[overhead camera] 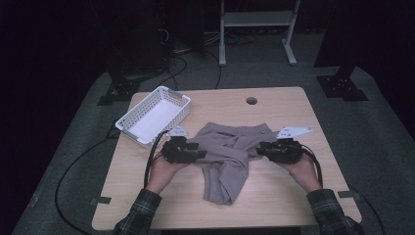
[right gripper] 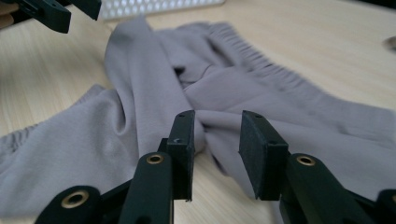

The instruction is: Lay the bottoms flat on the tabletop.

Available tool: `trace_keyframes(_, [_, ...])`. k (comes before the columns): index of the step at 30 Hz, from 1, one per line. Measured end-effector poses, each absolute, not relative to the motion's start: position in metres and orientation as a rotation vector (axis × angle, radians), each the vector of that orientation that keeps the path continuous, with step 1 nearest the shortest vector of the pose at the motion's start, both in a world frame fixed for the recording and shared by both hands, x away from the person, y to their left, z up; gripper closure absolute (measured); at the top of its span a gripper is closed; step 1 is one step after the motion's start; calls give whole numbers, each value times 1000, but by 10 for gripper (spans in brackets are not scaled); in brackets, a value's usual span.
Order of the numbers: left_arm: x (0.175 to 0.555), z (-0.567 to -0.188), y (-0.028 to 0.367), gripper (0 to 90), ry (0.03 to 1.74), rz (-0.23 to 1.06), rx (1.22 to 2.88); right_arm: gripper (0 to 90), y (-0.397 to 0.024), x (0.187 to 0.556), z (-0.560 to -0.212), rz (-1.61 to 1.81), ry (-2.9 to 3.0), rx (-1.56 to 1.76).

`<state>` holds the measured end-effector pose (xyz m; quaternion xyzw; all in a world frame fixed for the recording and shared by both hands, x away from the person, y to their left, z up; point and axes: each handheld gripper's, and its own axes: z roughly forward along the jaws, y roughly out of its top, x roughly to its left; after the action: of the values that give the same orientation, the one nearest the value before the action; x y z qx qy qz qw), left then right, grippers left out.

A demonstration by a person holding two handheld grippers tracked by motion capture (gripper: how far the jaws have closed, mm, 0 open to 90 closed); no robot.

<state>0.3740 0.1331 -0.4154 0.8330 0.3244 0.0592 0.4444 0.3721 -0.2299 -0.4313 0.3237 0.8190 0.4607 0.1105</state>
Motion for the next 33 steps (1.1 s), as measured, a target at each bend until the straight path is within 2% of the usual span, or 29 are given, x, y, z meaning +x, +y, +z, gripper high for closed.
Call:
trace_keyframes(8, [373, -422, 123, 444, 781, 137, 2099, 654, -200, 394, -456, 1339, 2528, 990])
trace_keyframes(9, [373, -422, 123, 443, 778, 134, 2103, 681, -199, 396, -459, 1336, 2548, 999])
trace_keyframes(11, [373, -422, 123, 437, 774, 133, 2107, 846, -198, 395, -461, 1332, 2563, 981])
trace_keyframes(14, [373, -421, 124, 427, 766, 141, 2099, 878, -199, 390, -450, 1396, 2543, 952])
trace_keyframes(23, [364, -404, 113, 377, 671, 169, 2059, 879, -193, 370, -394, 1574, 2465, 780])
trace_keyframes(33, [351, -384, 102, 352, 564, 243, 2007, 879, -176, 356, -374, 1624, 2501, 642])
